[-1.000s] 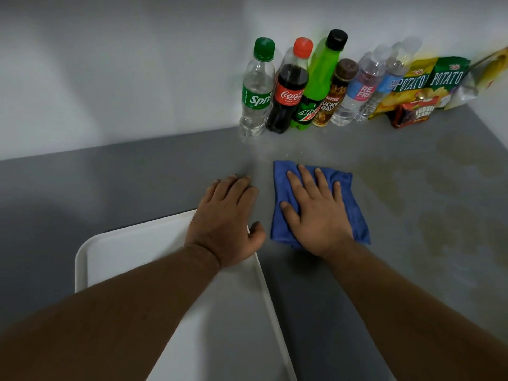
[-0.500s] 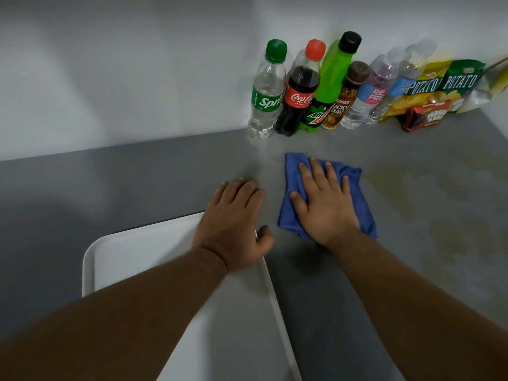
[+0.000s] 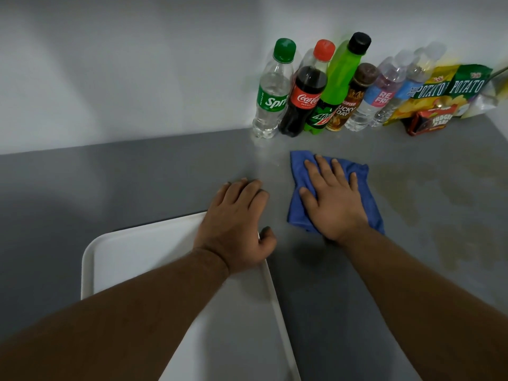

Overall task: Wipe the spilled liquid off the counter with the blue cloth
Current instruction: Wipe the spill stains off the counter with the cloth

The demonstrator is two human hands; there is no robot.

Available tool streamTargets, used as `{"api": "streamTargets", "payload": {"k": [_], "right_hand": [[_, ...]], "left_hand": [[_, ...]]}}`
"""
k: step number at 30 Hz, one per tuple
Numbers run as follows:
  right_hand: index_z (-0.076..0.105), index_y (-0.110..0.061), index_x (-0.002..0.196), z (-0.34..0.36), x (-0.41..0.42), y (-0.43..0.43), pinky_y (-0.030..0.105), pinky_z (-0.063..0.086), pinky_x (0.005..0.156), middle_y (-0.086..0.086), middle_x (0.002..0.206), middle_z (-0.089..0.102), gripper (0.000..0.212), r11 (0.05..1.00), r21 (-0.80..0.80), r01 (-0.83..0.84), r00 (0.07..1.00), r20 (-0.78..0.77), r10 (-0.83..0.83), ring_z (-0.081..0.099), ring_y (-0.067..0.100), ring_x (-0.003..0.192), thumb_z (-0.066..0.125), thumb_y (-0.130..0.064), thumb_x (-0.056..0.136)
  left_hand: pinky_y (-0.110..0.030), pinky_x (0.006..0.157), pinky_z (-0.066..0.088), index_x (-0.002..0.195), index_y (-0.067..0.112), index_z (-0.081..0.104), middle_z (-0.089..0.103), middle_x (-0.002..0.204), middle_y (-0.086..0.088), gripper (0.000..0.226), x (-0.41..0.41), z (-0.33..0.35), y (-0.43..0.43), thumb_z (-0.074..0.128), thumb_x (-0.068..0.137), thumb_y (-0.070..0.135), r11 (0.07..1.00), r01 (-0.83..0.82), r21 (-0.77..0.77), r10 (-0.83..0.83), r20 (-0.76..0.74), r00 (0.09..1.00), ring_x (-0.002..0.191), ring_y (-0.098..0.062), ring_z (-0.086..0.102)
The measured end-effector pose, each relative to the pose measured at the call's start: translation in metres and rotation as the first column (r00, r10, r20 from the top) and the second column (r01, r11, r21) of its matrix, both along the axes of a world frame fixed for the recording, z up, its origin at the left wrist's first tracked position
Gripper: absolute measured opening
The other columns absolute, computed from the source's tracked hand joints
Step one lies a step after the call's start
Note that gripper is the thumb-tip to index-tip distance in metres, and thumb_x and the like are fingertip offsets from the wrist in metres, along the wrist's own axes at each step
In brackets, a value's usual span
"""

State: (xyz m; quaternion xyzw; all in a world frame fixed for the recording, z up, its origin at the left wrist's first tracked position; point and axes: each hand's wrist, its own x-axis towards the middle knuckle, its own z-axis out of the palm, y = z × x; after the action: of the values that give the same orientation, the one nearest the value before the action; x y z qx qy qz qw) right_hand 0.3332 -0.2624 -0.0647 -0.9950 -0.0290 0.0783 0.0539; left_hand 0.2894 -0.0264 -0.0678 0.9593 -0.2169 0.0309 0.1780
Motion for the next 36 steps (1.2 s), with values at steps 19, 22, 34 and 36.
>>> {"api": "streamTargets", "payload": {"k": [19, 22, 34, 36], "right_hand": [[0.006, -0.037, 0.164, 0.000, 0.007, 0.029, 0.062, -0.004, 0.125, -0.003, 0.174, 0.002, 0.067, 0.999, -0.021, -0.028, 0.999, -0.023, 0.028, -0.003, 0.030, 0.159, 0.014, -0.058, 0.101], [0.009, -0.035, 0.165, 0.003, -0.016, 0.028, 0.059, -0.003, 0.127, -0.005, 0.174, 0.004, 0.066, 0.987, 0.008, -0.160, 0.987, -0.006, 0.160, -0.002, 0.027, 0.160, 0.014, -0.057, 0.103], [0.006, -0.037, 0.164, 0.004, 0.013, 0.037, 0.069, -0.004, 0.122, -0.003, 0.174, 0.000, 0.068, 1.000, -0.015, -0.012, 0.999, -0.051, 0.011, -0.003, 0.033, 0.159, 0.021, -0.052, 0.100], [0.007, -0.035, 0.164, 0.005, 0.004, 0.043, 0.065, -0.003, 0.124, -0.003, 0.174, 0.002, 0.069, 0.998, -0.021, -0.065, 0.997, -0.030, 0.064, -0.002, 0.032, 0.159, 0.016, -0.053, 0.098]], "left_hand": [[-0.054, 0.117, 0.038, 0.136, 0.008, 0.058, 0.058, 0.143, -0.012, 0.068, -0.001, 0.001, 0.000, 0.061, 0.078, 0.043, 1.000, -0.009, 0.017, 0.008, 0.017, 1.000, 0.137, -0.035, 0.050], [-0.055, 0.116, 0.039, 0.135, 0.005, 0.059, 0.059, 0.143, -0.015, 0.069, -0.001, -0.001, 0.000, 0.062, 0.076, 0.041, 1.000, -0.015, 0.002, 0.015, 0.026, 1.000, 0.135, -0.037, 0.052], [-0.055, 0.118, 0.038, 0.135, 0.005, 0.059, 0.057, 0.145, -0.015, 0.067, -0.002, -0.002, 0.001, 0.062, 0.077, 0.040, 1.000, -0.010, 0.007, 0.010, 0.020, 1.000, 0.138, -0.036, 0.051], [-0.055, 0.117, 0.039, 0.135, 0.005, 0.060, 0.058, 0.144, -0.016, 0.067, -0.001, -0.002, 0.001, 0.061, 0.078, 0.040, 1.000, -0.008, 0.006, 0.007, 0.025, 1.000, 0.137, -0.037, 0.052]]}}
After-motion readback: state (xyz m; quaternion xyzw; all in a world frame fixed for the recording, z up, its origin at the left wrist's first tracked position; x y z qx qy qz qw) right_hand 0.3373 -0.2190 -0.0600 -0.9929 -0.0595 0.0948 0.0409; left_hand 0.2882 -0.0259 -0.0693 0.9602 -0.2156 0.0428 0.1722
